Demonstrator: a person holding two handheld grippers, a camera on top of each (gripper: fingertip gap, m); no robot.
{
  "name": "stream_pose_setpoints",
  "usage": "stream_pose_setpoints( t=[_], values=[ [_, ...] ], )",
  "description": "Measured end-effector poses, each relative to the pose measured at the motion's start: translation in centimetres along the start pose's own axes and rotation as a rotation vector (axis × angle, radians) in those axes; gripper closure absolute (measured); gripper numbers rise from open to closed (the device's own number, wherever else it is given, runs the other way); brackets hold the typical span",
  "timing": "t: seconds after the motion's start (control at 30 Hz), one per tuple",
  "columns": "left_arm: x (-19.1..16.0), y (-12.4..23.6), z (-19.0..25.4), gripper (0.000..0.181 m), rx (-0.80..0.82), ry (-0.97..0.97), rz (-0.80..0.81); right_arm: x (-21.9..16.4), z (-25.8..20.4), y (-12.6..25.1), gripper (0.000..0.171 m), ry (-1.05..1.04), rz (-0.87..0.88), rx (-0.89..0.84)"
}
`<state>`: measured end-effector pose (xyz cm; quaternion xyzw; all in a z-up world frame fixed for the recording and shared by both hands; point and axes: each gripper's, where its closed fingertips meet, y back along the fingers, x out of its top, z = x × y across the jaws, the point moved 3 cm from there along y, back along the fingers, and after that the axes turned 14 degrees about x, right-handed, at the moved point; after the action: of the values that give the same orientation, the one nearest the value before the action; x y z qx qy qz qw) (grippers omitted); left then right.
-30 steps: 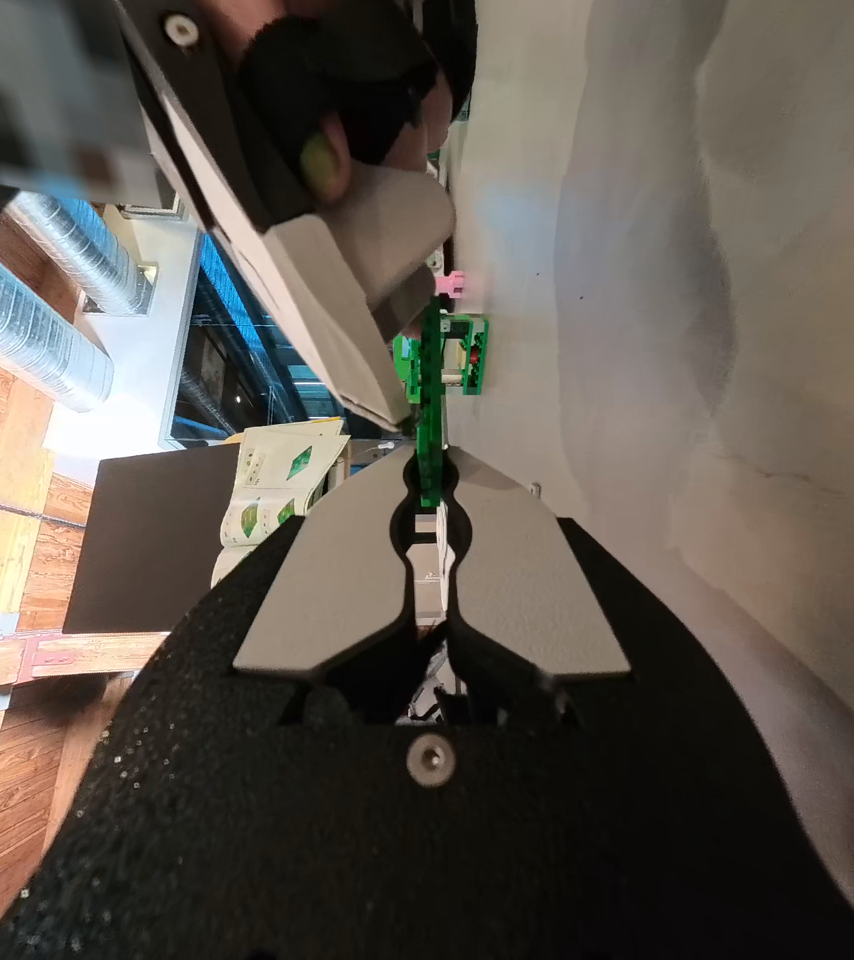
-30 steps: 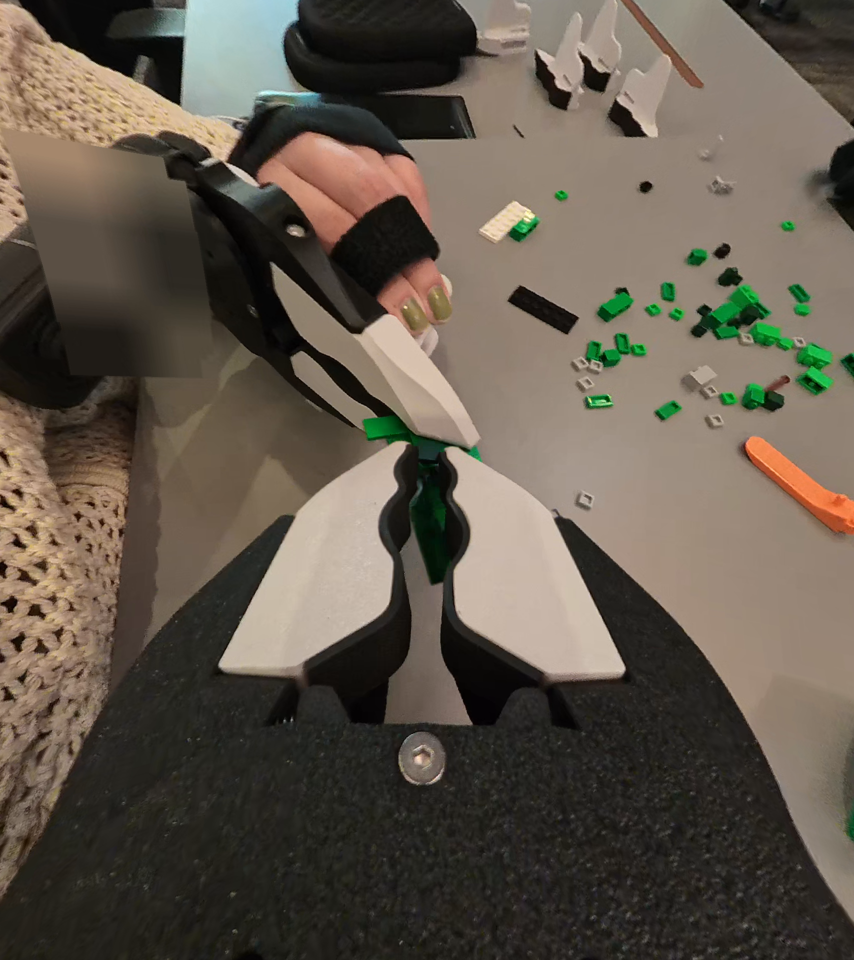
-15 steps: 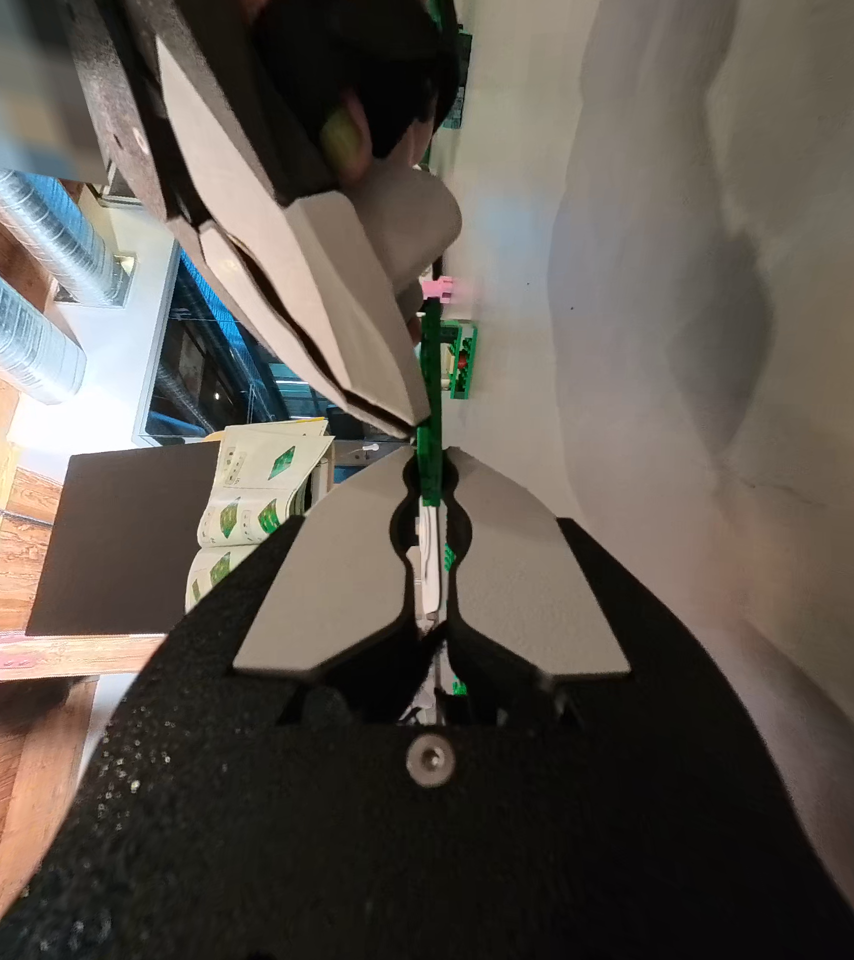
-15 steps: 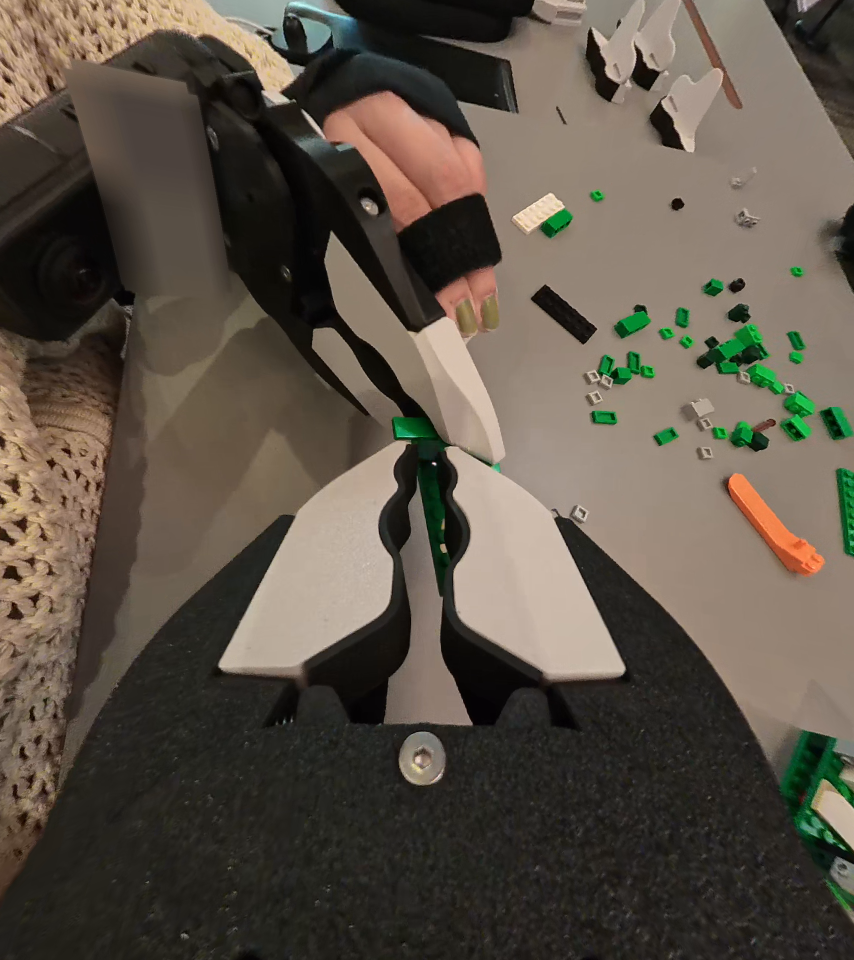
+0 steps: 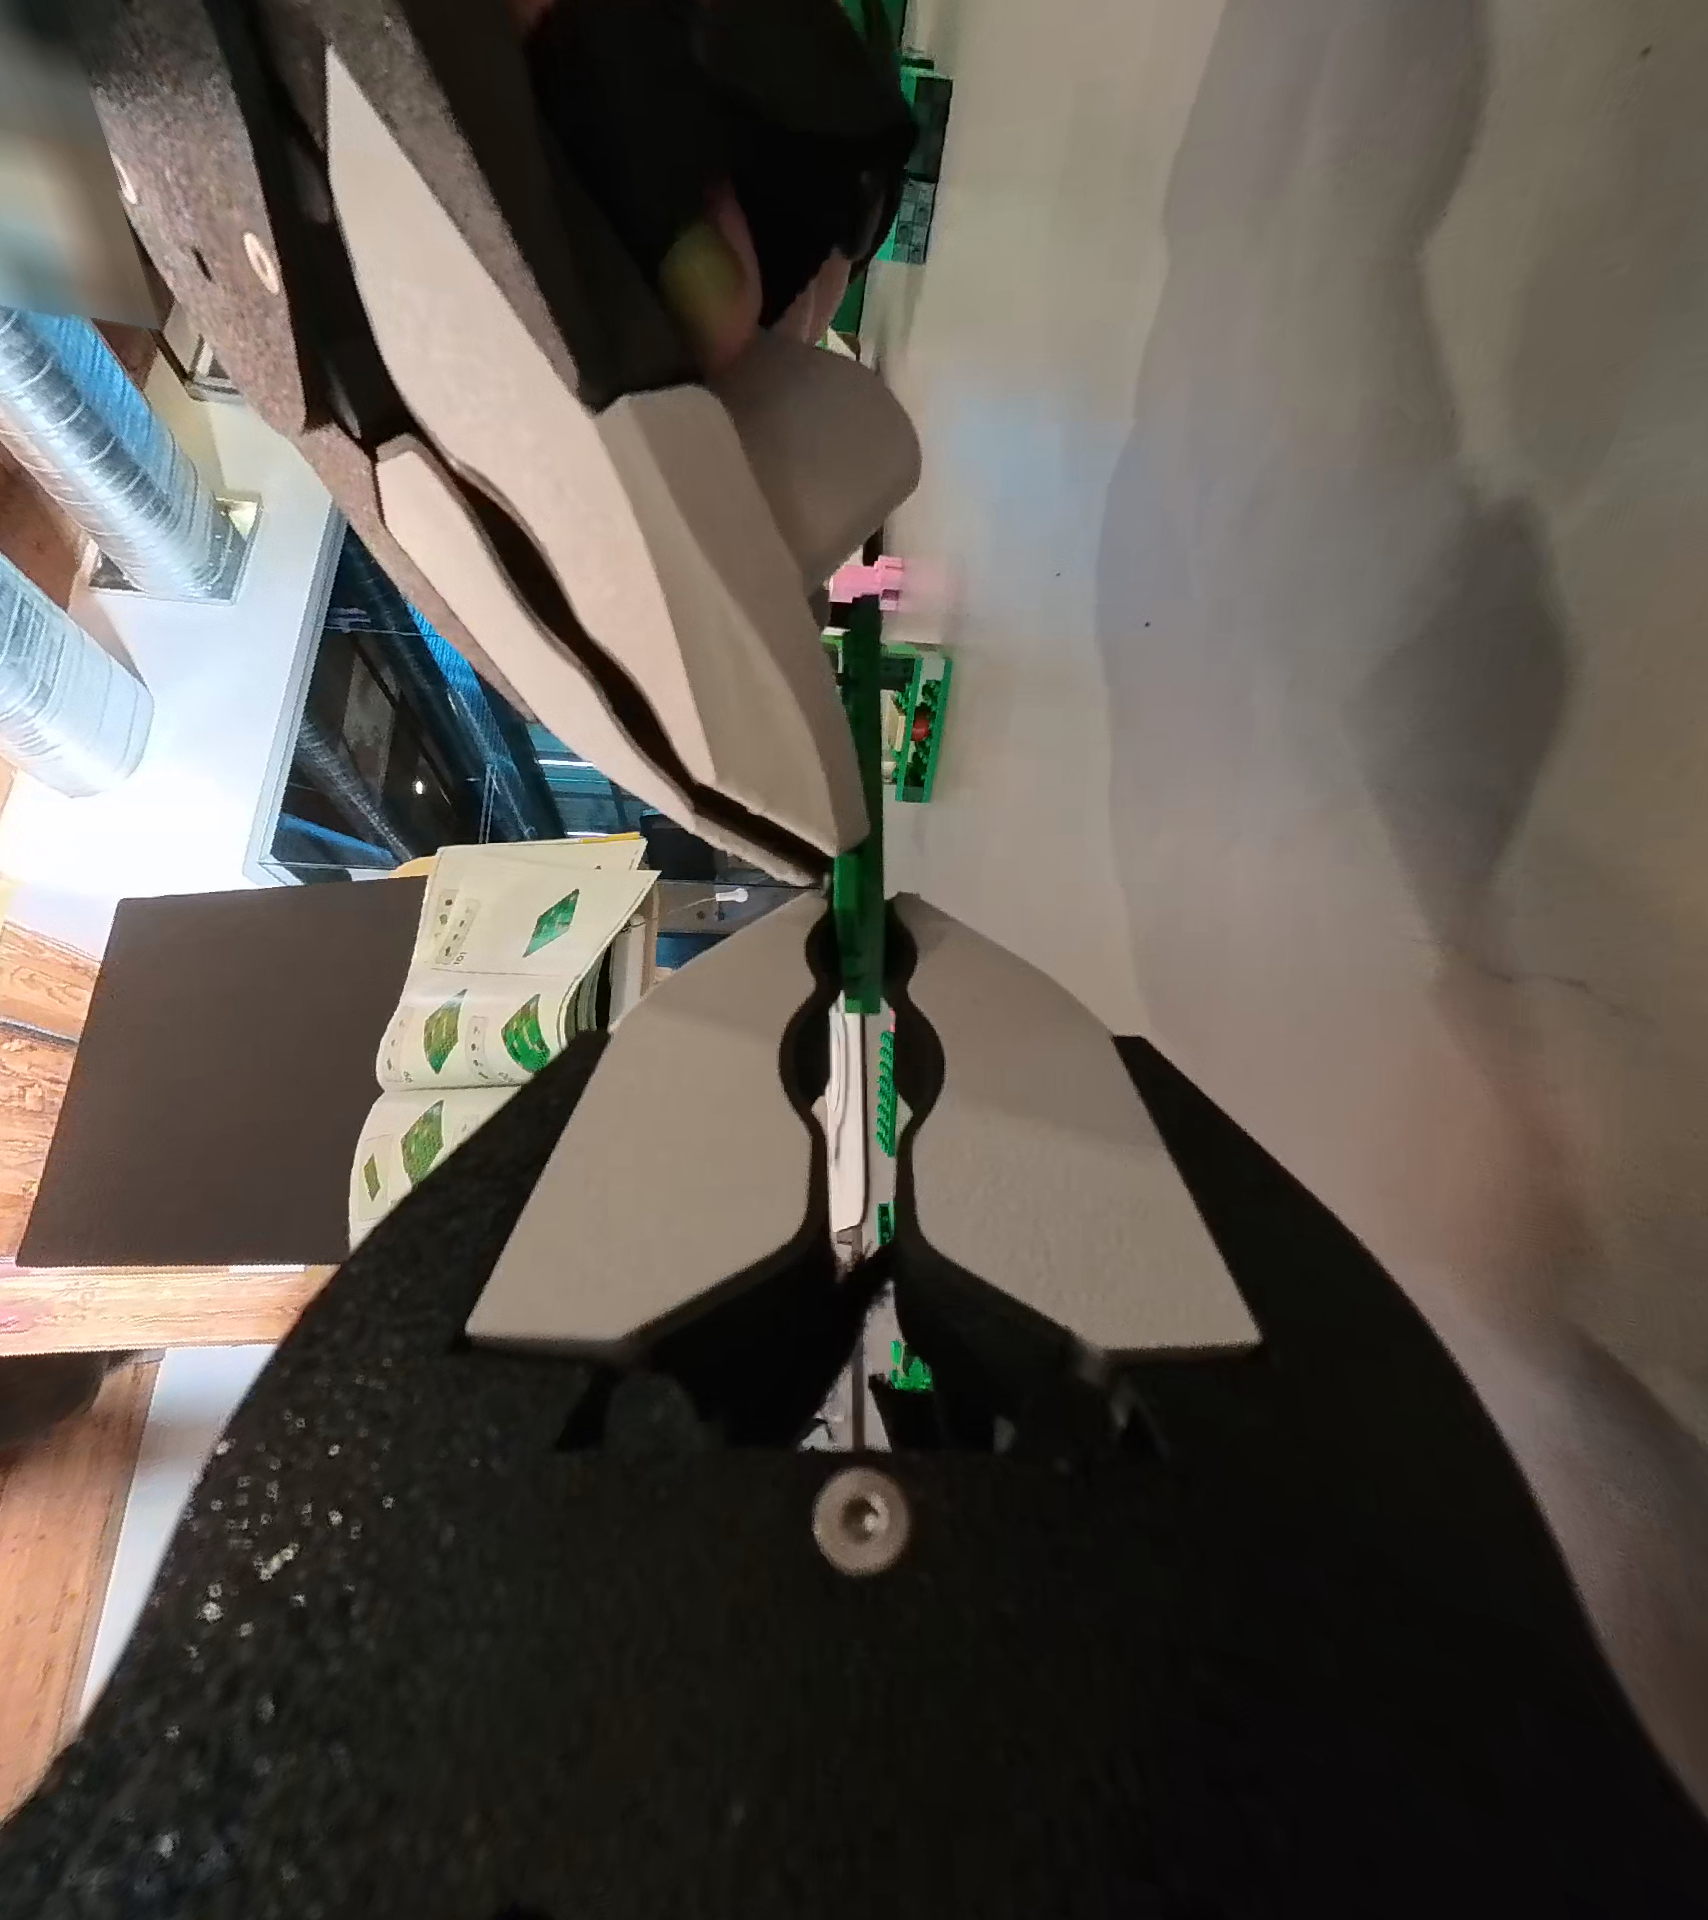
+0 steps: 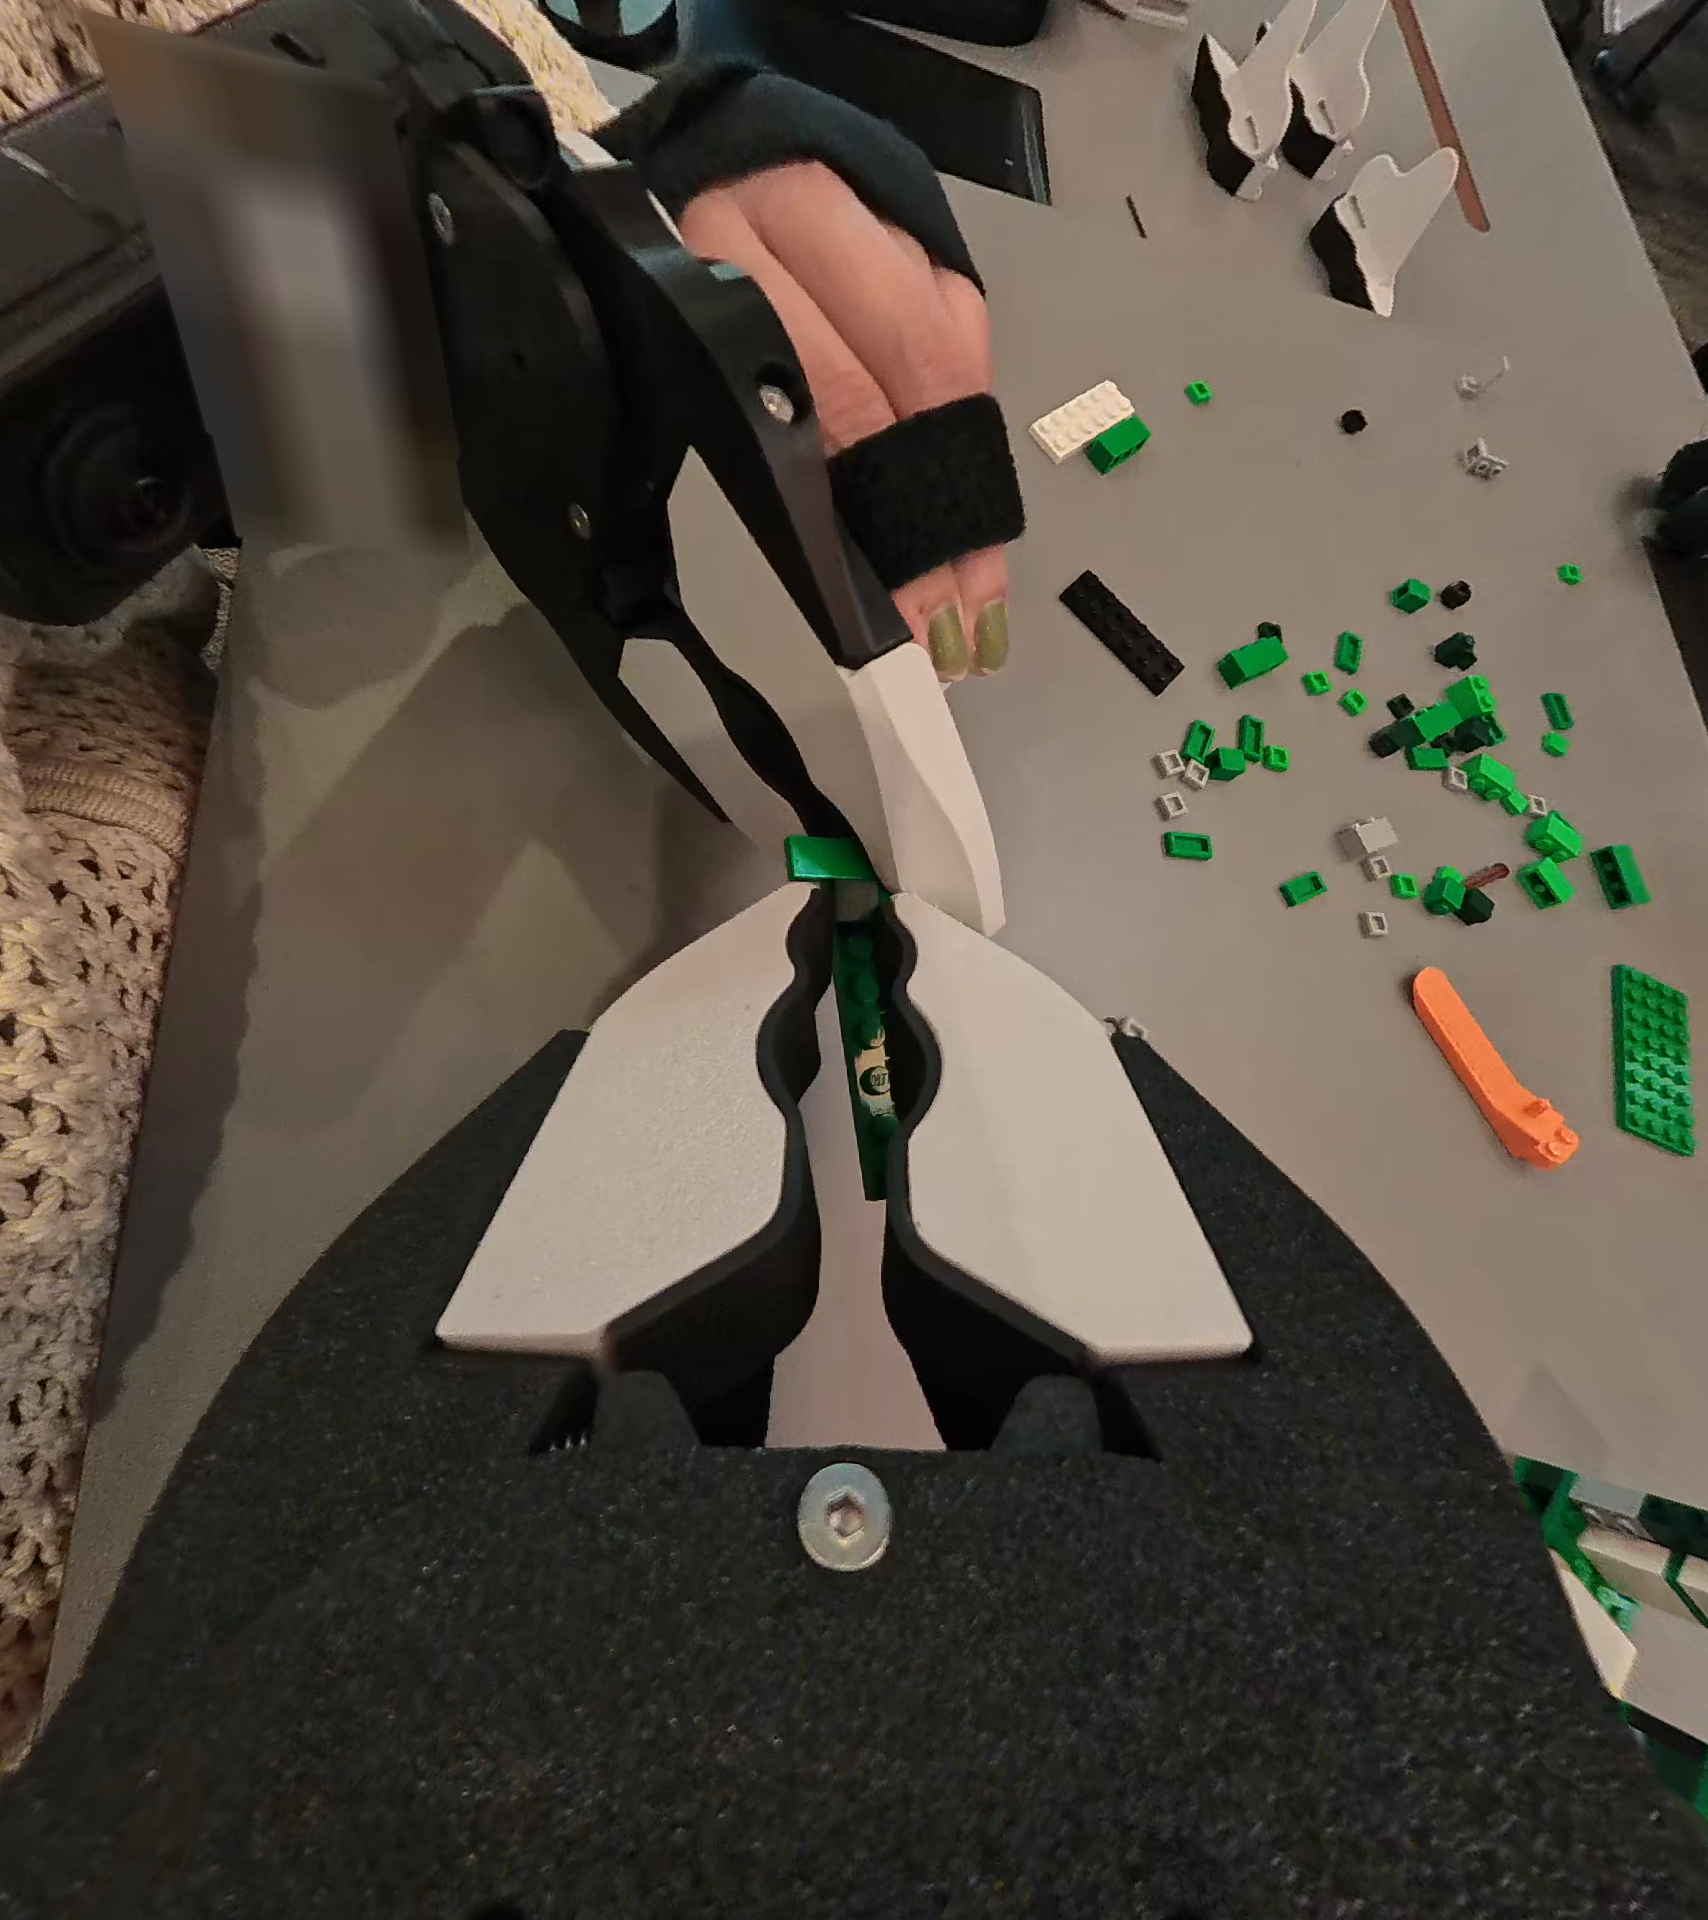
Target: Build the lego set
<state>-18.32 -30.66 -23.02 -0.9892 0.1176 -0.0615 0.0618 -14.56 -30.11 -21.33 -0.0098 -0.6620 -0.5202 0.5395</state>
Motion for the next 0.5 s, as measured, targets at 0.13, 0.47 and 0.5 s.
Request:
stream_pose_setpoints(
  t=[0.13, 0.47, 0.5],
  values=[
    [0.0, 0.0, 0.1, 0.175, -0.006, 0.007, -0.001, 0.0, 0.0, -0.1, 0.163, 0.025, -0.015, -0.021],
    [-0.9, -0.3, 0.1, 0.175, -0.042, 0.075, -0.063, 0.1, 0.6, 0.8, 0.147, 0.345, -0.068, -0.255],
    [-1.1, -0.4, 0.0, 0.175, -0.047, 0.097, -0.078, 0.1, 0.6, 0.9, 0.147, 0.444, -0.099, -0.309]
  ],
)
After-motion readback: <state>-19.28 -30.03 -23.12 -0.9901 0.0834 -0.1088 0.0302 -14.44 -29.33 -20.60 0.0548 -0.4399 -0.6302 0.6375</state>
